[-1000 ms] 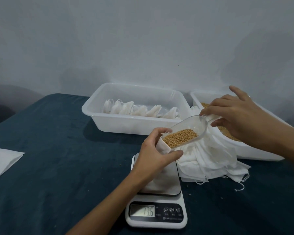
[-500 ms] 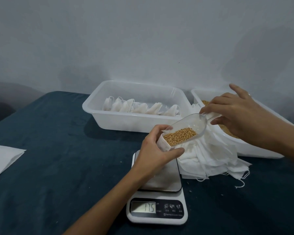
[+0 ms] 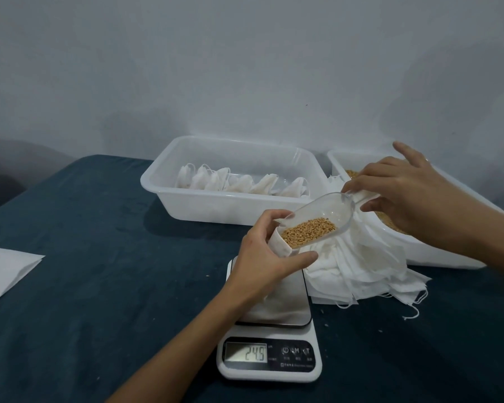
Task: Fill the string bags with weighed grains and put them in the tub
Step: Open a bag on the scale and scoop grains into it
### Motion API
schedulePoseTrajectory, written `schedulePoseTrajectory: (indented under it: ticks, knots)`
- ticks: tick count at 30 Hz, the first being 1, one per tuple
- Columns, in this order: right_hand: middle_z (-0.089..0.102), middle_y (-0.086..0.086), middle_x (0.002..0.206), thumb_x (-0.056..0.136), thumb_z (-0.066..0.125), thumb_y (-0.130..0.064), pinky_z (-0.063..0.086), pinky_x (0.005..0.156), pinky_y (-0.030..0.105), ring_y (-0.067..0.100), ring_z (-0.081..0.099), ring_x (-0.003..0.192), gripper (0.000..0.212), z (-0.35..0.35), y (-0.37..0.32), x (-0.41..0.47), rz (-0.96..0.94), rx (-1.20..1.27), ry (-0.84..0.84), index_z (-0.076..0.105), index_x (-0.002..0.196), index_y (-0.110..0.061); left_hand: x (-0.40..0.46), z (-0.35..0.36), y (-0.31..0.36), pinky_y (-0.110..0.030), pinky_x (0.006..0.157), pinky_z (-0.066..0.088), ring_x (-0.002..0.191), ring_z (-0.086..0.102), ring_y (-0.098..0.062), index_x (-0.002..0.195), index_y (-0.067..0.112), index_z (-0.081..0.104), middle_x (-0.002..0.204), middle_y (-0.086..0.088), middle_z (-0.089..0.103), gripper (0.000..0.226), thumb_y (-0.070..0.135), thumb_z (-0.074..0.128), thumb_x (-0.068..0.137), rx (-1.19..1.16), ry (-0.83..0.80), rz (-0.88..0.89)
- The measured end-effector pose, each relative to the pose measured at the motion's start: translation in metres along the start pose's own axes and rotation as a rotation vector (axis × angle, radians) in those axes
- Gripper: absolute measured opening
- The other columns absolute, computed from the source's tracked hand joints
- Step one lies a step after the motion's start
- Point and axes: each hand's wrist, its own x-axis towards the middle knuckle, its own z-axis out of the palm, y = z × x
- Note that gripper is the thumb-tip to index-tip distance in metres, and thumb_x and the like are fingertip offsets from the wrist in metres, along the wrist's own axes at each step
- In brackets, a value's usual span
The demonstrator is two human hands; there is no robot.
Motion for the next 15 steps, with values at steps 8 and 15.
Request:
schedulePoseTrajectory:
  ticks: [8, 15]
  knots:
    - [0.071, -0.001, 0.099, 0.077, 0.083, -0.005, 0.024, 0.116, 0.062, 0.031, 0.067, 0.097, 0.037, 0.0029, 0.0016, -0.0001, -0.008, -0.018, 0.009, 0.074, 0.11, -0.019, 0.0007, -0.0002, 0.0005, -0.045, 0.097, 0.059, 0.107, 0.072, -0.01, 0.123, 0.037, 0.059, 0.12, 0.008, 0.071, 0.065, 0.029, 0.093, 0.069, 0.008, 0.003, -0.004]
    - [0.07, -0.002, 0.1, 0.078, 0.083, -0.006, 0.022, 0.117, 0.061, 0.03, 0.066, 0.099, 0.037, 0.0029, 0.0021, -0.0002, 0.001, -0.004, -0.007, 0.073, 0.111, -0.019, 0.0003, 0.0, 0.0009, -0.038, 0.094, 0.061, 0.104, 0.074, -0.009, 0.126, 0.033, 0.058, 0.119, 0.007, 0.072, 0.065, 0.023, 0.093, 0.071, -0.013, -0.011, -0.007]
